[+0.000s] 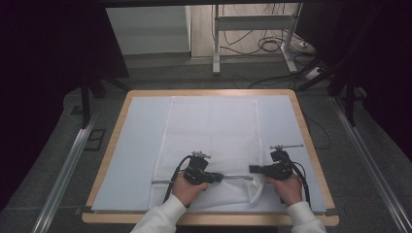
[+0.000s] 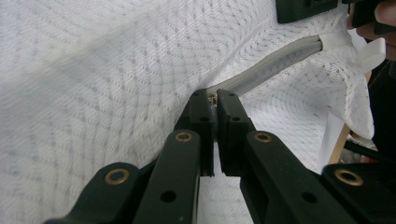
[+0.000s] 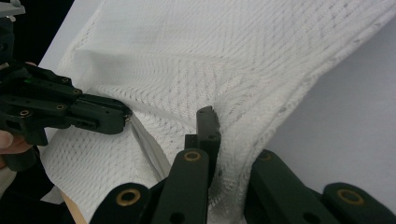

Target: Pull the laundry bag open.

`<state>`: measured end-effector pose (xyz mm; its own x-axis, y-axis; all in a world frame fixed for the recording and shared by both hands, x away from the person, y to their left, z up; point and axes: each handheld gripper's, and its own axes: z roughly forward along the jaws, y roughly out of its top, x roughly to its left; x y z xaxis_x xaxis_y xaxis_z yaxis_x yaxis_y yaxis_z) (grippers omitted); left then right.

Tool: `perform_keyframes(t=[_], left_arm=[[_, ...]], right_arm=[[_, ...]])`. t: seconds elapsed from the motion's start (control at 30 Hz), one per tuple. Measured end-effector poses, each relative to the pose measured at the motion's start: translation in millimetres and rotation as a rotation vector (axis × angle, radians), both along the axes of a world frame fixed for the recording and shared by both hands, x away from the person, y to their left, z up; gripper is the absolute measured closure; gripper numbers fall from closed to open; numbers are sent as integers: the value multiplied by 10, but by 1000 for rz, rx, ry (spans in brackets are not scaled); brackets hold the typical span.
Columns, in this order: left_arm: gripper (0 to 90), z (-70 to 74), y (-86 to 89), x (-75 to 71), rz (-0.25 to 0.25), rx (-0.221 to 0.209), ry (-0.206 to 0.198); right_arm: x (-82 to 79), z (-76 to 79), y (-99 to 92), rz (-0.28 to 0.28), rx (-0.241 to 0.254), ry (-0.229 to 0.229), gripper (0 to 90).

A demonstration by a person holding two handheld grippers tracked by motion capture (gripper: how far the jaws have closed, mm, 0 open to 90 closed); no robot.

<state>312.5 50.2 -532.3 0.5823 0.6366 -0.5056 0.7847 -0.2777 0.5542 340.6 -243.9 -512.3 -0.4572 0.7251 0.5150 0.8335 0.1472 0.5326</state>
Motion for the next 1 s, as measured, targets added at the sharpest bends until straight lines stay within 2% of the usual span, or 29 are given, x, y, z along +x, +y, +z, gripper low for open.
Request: perform_keyframes(t=[0.23,0.33,0.87,1.0], left_arm=[[868,-1,105,-14,20,-7,5],[867,-4,162,-21,44,-19,9],[867,11,331,-47,61,-27,15],[867,6,343,-45,59,-15,18]], right_arm=[[1,-3,2,4,0,2,889],[1,-5,1,4,4,3,889],[4,-9,-9,0,6,0,890],[4,-11,-9,1,6,2,889]])
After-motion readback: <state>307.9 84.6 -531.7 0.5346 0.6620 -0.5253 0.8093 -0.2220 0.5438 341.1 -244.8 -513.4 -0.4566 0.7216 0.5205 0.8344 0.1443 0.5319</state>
